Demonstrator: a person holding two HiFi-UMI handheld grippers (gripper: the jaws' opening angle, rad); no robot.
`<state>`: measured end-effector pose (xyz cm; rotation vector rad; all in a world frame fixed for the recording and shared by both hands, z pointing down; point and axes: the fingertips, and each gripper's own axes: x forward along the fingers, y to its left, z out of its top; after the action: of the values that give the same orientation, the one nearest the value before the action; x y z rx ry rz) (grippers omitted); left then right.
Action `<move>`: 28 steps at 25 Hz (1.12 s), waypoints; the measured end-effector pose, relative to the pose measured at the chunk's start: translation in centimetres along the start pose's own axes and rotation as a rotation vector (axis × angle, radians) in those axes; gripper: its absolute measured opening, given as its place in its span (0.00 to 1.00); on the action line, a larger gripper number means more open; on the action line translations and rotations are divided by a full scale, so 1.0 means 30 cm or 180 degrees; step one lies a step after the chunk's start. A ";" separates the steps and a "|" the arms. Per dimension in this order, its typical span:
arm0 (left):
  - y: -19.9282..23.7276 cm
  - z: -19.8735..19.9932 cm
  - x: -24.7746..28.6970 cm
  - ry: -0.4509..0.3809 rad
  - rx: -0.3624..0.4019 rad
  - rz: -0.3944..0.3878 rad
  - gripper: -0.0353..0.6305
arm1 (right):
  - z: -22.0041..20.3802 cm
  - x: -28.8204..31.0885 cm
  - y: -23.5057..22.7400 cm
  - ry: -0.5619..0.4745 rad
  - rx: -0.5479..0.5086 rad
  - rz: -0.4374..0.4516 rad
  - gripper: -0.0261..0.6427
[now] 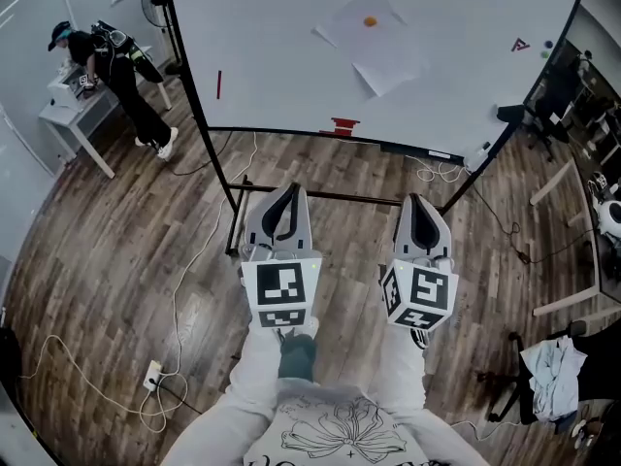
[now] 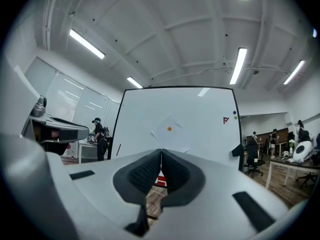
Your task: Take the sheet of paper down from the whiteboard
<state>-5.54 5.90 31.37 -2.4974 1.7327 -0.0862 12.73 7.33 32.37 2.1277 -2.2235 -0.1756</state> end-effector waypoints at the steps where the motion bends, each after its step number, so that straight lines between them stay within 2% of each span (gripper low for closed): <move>1: 0.013 0.005 0.045 -0.0011 -0.0004 -0.0011 0.06 | 0.003 0.044 -0.005 -0.0005 -0.0004 -0.0009 0.04; 14: 0.191 0.047 0.592 -0.0170 -0.0013 -0.0097 0.06 | 0.070 0.587 -0.060 -0.0142 -0.0121 -0.0139 0.04; 22: 0.261 0.042 0.807 -0.0131 -0.0036 -0.0023 0.06 | 0.074 0.800 -0.106 -0.0122 -0.0243 -0.0146 0.04; 28: 0.289 0.054 0.959 -0.0195 -0.0106 0.0014 0.06 | 0.080 0.970 -0.159 -0.0175 -0.0264 -0.0087 0.04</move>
<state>-3.34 -23.95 28.47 -2.4915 1.7297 0.0194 15.82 -21.82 28.36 2.1361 -2.1758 -0.3257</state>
